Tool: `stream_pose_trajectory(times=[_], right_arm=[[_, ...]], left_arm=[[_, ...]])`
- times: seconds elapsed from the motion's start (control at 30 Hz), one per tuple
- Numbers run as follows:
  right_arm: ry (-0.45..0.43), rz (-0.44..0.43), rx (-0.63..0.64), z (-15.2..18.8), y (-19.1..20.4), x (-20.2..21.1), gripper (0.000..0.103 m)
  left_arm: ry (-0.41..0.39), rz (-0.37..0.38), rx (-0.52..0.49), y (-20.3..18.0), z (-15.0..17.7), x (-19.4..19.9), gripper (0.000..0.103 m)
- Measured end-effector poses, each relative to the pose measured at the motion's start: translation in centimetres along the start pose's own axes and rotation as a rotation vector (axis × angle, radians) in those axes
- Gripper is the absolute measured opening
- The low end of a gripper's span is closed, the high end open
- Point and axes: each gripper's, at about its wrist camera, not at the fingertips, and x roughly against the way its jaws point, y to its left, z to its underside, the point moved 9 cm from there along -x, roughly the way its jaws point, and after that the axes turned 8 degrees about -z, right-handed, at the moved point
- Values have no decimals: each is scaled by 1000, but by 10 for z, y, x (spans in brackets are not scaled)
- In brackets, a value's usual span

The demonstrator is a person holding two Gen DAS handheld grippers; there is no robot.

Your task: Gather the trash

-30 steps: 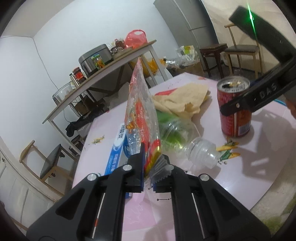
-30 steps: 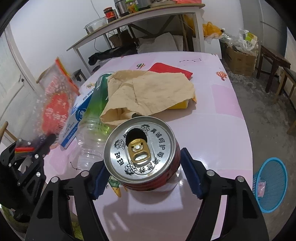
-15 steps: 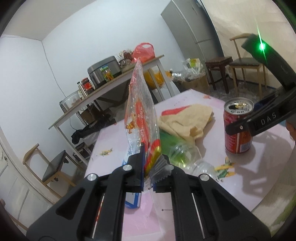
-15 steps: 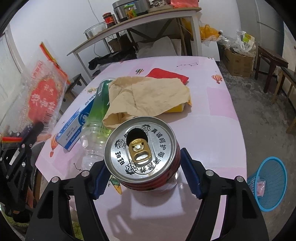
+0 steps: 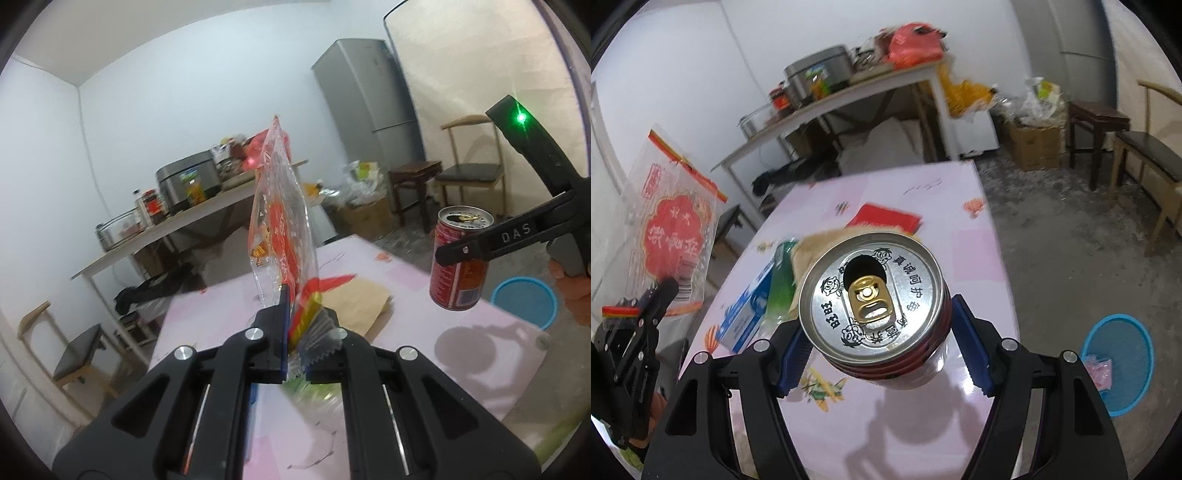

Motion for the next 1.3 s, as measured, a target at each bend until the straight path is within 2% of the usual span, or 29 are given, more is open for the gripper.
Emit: stream_pose_trajectory(times=[0.1, 0.3, 0.5, 0.6, 0.7, 0.8, 0.87, 0.9, 1.03, 1.17, 1.2, 1.23, 1.27, 1.3], right_arm=[[-44, 27, -24, -7, -17, 19, 69], [-121, 103, -103, -11, -67, 58, 69], [-196, 204, -231, 6, -136, 106, 69], [-229, 277, -328, 28, -182, 137, 69], [-237, 325, -414, 49, -220, 154, 69], [-215, 369, -520, 80, -265, 159, 69], [-192, 381, -579, 97, -289, 156, 69], [-182, 379, -614, 105, -303, 154, 69], [-139, 380, -716, 127, -350, 137, 69], [-118, 383, -789, 132, -398, 116, 69], [-113, 375, -807, 133, -412, 108, 69], [-109, 371, -822, 133, -423, 101, 70], [-102, 361, -835, 136, -439, 90, 72], [-86, 352, -850, 142, -454, 80, 75]], left_arm=[[-14, 53, 6, -13, -16, -3, 5], [-15, 211, 36, -53, -50, -15, 5], [57, 466, 127, -103, -84, -36, 5], [117, 602, 142, -143, -97, -49, 5], [214, 720, 153, -190, -106, -64, 5], [366, 847, 164, -252, -104, -82, 5], [450, 908, 166, -285, -96, -92, 5], [518, 942, 172, -308, -90, -100, 5], [678, 991, 170, -373, -65, -123, 5], [758, 989, 123, -434, -47, -144, 6], [770, 988, 119, -442, -45, -150, 10], [795, 985, 114, -454, -40, -159, 27], [819, 973, 113, -461, -35, -168, 39], [837, 944, 123, -464, -31, -177, 63]])
